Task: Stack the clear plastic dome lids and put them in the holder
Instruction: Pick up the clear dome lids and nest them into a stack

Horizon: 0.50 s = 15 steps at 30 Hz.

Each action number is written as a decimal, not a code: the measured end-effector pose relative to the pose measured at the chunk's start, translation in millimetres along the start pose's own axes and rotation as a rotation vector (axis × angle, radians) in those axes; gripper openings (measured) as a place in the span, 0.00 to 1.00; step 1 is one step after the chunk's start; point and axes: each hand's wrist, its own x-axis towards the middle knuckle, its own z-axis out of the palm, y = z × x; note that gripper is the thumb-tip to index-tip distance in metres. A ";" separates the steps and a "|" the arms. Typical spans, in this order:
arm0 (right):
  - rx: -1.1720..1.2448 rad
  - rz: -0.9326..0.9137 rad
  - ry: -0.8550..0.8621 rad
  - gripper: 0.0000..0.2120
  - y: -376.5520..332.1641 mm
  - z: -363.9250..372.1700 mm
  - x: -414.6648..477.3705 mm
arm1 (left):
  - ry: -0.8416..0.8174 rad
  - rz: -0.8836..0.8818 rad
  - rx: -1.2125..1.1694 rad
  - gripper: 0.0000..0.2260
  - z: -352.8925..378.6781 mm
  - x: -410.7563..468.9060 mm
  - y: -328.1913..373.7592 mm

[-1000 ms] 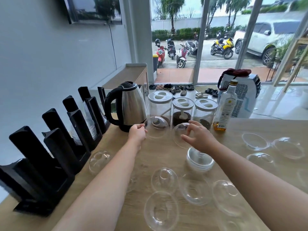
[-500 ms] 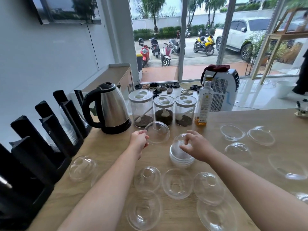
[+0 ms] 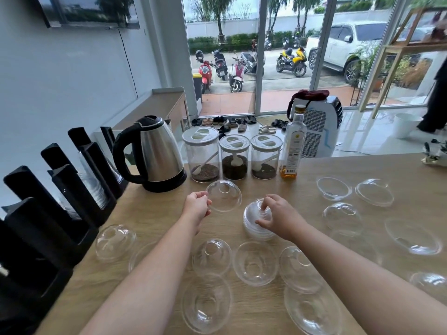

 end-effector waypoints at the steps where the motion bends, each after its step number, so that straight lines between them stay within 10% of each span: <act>1: -0.007 -0.007 0.009 0.18 0.0 1.2 -1.4 | -0.002 0.002 0.000 0.08 0.4 -0.7 0.0; 15: 0.156 0.018 0.229 0.16 8.2 -11.6 -0.3 | -0.045 -0.027 -0.014 0.08 13.5 -5.0 4.8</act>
